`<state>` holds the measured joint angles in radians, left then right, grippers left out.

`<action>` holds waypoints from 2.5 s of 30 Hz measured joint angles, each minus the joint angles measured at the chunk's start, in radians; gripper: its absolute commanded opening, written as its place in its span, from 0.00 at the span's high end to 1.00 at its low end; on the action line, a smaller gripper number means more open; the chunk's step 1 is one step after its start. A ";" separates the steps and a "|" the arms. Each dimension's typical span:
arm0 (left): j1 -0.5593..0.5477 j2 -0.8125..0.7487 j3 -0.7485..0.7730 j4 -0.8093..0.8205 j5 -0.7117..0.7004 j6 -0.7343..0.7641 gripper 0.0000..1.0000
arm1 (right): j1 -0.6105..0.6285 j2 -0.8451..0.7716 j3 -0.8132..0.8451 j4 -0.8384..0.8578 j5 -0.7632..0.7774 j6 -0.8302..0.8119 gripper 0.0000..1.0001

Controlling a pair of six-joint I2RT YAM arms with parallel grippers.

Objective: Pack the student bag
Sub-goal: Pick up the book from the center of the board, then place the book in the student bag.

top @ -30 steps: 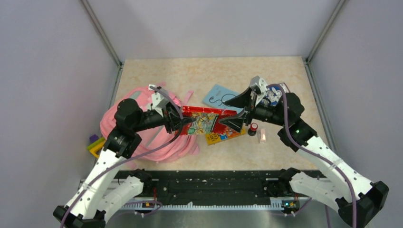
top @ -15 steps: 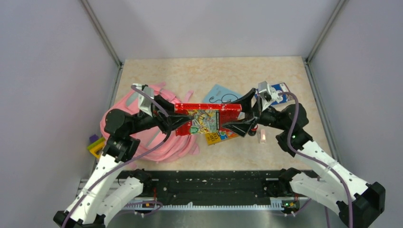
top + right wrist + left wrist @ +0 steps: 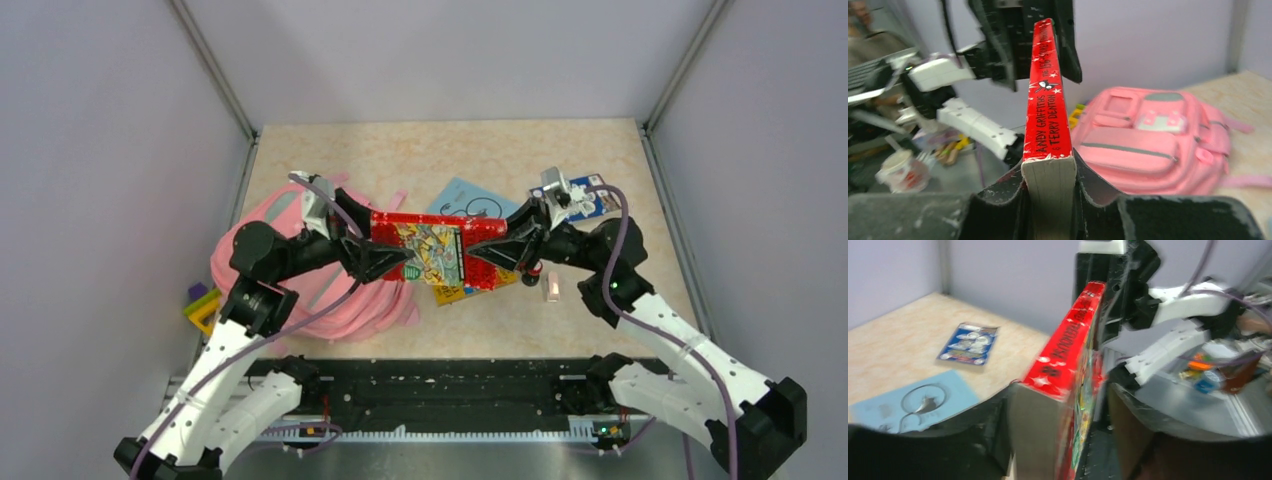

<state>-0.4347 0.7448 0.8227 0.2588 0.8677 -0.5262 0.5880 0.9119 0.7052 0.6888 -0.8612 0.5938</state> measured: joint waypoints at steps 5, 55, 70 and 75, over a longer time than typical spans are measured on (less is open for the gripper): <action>-0.001 0.042 0.041 -0.298 -0.189 0.228 0.03 | 0.005 -0.053 0.022 -0.367 0.298 -0.105 1.00; -0.381 0.625 0.151 -1.109 -1.130 0.253 1.00 | 0.000 -0.114 0.034 -0.847 0.909 -0.153 1.00; -0.379 0.158 0.280 -0.930 -1.569 0.488 1.00 | 0.174 0.023 -0.213 -0.435 0.732 0.292 1.00; -0.379 0.134 0.230 -0.876 -1.553 0.537 1.00 | 0.205 0.211 -0.196 -0.256 0.719 0.403 1.00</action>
<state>-0.8139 0.8791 1.0523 -0.6174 -0.6857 0.0109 0.7929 1.1225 0.5095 0.4332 -0.1421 0.9970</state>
